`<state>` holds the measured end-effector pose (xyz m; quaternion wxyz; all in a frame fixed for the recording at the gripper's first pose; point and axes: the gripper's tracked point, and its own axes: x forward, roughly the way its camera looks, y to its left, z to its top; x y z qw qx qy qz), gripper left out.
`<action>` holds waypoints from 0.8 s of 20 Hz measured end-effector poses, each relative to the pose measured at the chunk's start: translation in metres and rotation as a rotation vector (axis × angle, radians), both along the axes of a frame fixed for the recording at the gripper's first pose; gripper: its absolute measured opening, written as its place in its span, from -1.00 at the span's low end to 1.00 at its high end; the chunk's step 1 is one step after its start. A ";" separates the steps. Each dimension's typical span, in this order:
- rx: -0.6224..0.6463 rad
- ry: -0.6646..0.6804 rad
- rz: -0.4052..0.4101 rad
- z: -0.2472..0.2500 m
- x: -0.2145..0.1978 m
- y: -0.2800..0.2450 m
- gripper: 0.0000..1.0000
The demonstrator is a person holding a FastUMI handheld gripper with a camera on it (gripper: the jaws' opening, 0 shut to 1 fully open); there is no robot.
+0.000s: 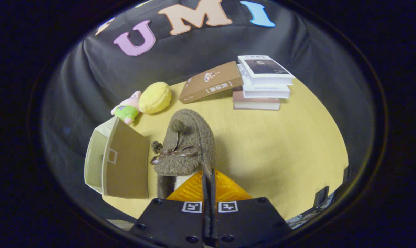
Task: Open the storage box then place both shoes into the box .Put the left shoe in first, then the right shoe, with the right side of both shoes facing outward in a uniform manner.
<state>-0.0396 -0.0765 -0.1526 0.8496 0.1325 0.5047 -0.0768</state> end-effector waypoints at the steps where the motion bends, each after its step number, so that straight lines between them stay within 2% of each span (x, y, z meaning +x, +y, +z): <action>1: -0.005 -0.007 0.016 0.005 0.005 0.010 -0.93; 11: 0.082 -0.119 0.112 0.068 0.060 0.137 -0.93; 16: 0.128 -0.128 0.159 0.073 0.072 0.203 -0.93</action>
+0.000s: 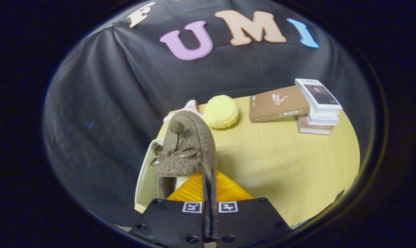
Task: Open the storage box then place both shoes into the box .Put the left shoe in first, then the right shoe, with the right side of both shoes facing outward in a uniform manner.
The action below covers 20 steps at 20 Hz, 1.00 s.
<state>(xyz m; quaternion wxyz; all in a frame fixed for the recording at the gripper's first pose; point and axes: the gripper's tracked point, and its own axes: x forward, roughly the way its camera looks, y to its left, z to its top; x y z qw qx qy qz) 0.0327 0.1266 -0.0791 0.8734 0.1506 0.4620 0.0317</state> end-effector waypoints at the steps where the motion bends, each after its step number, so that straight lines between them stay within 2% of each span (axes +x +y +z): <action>1: 0.001 0.004 0.005 -0.004 -0.006 0.017 -0.93; 11: -0.058 0.031 -0.015 -0.043 0.003 0.073 -0.93; 16: -0.151 0.072 -0.027 -0.077 -0.002 0.068 -0.93; 20: -0.157 0.088 -0.038 -0.091 -0.002 0.072 -0.89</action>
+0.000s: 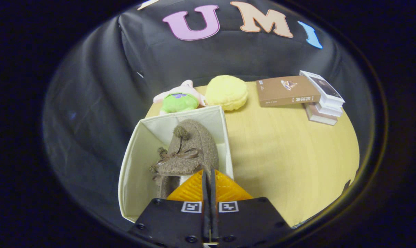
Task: Open the storage box then place both shoes into the box .Put the left shoe in first, then the right shoe, with the right side of both shoes facing outward in a uniform manner.
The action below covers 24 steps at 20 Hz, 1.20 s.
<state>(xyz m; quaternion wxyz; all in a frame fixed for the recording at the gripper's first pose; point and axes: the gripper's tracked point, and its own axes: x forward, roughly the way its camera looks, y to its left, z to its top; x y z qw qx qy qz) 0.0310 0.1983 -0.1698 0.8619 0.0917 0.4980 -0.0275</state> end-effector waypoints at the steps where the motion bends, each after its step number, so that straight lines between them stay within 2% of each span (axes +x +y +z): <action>1: 0.002 -0.005 0.003 0.001 0.001 0.002 -0.88; 6: 0.041 -0.046 0.034 0.015 0.003 0.011 -0.02; 12: 0.051 -0.194 0.163 0.063 0.000 0.011 0.98; 20: -0.077 -0.493 0.223 0.155 -0.007 -0.055 0.98; 24: -0.133 -0.630 0.191 0.192 -0.018 -0.106 0.98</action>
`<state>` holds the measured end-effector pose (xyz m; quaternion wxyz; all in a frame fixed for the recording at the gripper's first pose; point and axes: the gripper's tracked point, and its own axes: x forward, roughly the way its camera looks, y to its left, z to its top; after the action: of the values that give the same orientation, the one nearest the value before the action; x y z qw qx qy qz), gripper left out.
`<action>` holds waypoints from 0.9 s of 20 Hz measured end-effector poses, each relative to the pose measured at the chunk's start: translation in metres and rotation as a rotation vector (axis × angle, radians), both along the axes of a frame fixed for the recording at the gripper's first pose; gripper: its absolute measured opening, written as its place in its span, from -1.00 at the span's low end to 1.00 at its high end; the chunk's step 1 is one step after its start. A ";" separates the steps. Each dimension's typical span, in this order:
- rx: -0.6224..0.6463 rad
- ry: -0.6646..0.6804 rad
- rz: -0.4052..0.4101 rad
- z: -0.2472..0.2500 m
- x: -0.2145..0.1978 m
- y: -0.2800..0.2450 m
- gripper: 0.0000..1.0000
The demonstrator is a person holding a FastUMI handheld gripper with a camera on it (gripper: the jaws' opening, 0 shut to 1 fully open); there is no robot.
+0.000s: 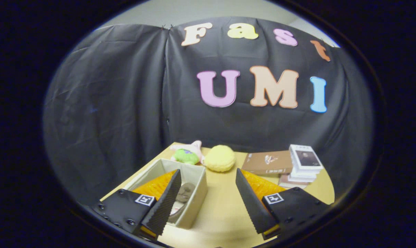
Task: Open the storage box then place both shoes into the box .Put the left shoe in first, then the right shoe, with the right side of both shoes facing outward in a uniform manner.
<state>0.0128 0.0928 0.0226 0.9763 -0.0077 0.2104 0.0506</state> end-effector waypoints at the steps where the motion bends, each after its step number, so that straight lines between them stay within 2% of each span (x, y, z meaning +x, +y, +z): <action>1: -0.001 -0.028 -0.015 0.007 -0.005 -0.012 0.98; 12: -0.073 -0.264 -0.236 0.060 -0.061 -0.174 0.98; 18: -0.083 -0.327 -0.332 0.076 -0.091 -0.227 0.98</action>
<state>-0.0784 -0.1343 0.0989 0.9911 -0.0212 0.0495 -0.1214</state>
